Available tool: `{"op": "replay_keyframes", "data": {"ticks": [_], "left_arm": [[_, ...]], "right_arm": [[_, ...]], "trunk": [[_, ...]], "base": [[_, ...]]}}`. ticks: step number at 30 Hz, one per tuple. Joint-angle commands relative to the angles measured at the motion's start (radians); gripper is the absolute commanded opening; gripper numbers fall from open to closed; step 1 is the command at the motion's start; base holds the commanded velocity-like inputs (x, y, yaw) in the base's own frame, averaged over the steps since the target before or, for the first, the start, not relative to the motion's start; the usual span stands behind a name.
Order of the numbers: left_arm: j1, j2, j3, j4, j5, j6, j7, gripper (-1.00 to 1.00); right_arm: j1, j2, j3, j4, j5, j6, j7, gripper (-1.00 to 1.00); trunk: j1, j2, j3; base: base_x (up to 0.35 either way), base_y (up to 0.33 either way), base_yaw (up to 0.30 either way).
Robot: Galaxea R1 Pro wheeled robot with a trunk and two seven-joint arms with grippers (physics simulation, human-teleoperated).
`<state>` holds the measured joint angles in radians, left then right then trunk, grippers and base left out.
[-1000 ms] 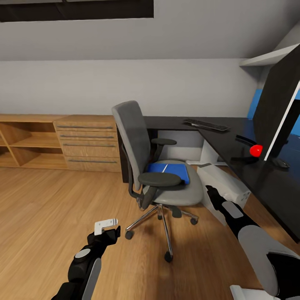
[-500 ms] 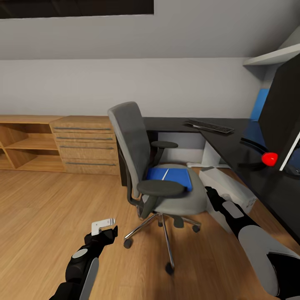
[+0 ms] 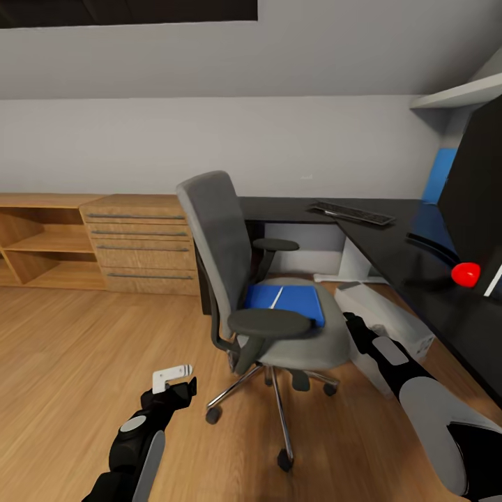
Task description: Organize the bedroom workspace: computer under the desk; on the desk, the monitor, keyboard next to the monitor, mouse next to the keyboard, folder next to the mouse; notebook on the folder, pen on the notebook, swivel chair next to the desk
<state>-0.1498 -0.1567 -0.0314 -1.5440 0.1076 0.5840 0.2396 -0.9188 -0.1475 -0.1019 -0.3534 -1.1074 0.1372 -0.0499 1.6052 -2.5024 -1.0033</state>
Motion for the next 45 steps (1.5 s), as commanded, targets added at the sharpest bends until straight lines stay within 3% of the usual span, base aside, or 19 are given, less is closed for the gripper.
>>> {"op": "replay_keyframes", "data": {"ticks": [1,45], "left_arm": [[-0.001,0.0,-0.002,-0.002,0.011,0.004,0.009,1.0],[-0.001,0.0,-0.001,-0.001,0.009,0.004,0.01,1.0]], "right_arm": [[0.0,0.0,-0.004,-0.002,-0.006,0.005,-0.005,1.0],[0.0,-0.001,-0.008,-0.004,-0.008,-0.001,-0.02,1.0]], "trunk": [[0.0,0.0,-0.001],[0.0,0.0,-0.002]], "base": [[0.21,0.0,0.0],[0.011,0.0,0.005]]}}
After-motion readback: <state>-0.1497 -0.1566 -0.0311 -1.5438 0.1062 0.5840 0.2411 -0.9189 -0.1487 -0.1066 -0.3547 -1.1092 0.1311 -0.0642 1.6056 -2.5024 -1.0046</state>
